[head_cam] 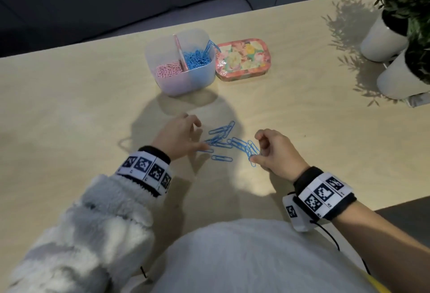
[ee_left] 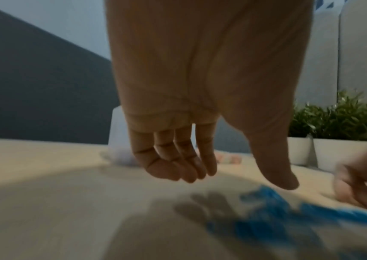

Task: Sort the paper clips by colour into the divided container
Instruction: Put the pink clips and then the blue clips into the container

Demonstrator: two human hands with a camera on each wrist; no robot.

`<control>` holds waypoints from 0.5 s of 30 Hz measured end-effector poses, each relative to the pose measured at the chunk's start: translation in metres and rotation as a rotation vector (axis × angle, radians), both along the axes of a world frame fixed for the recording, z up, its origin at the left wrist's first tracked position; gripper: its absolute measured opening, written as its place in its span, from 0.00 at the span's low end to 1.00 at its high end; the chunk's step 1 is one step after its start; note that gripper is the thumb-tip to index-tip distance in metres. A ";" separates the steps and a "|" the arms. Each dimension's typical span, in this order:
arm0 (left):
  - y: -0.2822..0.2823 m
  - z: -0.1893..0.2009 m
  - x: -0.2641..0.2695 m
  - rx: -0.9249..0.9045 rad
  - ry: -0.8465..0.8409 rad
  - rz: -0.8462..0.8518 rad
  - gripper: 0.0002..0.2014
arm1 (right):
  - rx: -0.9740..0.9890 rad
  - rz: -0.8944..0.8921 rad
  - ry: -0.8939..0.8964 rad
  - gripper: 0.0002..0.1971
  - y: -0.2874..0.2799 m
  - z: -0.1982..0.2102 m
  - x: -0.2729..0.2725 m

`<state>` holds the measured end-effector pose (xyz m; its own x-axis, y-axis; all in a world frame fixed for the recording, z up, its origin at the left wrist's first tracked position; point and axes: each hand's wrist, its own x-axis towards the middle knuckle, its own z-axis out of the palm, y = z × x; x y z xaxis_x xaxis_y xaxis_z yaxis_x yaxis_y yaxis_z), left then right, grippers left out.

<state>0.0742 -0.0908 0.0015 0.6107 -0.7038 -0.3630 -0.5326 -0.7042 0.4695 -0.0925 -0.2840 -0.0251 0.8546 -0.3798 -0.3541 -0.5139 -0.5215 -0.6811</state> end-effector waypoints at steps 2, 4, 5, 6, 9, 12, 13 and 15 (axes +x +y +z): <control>0.004 -0.011 -0.014 -0.034 0.036 0.022 0.19 | -0.076 0.041 -0.022 0.16 0.013 0.001 0.008; -0.001 -0.016 -0.024 -0.087 0.036 0.015 0.14 | -0.118 0.084 -0.032 0.11 0.025 0.002 0.018; -0.005 -0.016 -0.026 -0.102 0.023 0.004 0.12 | -0.123 0.107 -0.032 0.10 0.028 0.004 0.023; -0.009 -0.017 -0.027 -0.111 0.009 0.001 0.12 | -0.118 0.124 -0.030 0.11 0.030 0.006 0.027; -0.013 -0.015 -0.026 -0.133 -0.047 0.020 0.23 | -0.132 0.156 -0.008 0.28 0.019 0.017 0.033; -0.012 -0.012 -0.030 -0.080 -0.050 -0.028 0.49 | -0.234 0.303 0.108 0.50 0.011 0.025 0.036; -0.014 -0.012 -0.033 -0.027 -0.060 -0.061 0.53 | -0.264 0.345 0.125 0.52 0.013 0.025 0.038; -0.019 -0.013 -0.036 0.048 -0.094 -0.106 0.53 | -0.305 0.381 0.127 0.52 0.021 0.021 0.044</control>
<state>0.0386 -0.1100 -0.0113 0.5670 -0.7490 -0.3428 -0.6449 -0.6625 0.3810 -0.0481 -0.2628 -0.0039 0.9102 -0.1514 -0.3856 -0.3170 -0.8536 -0.4133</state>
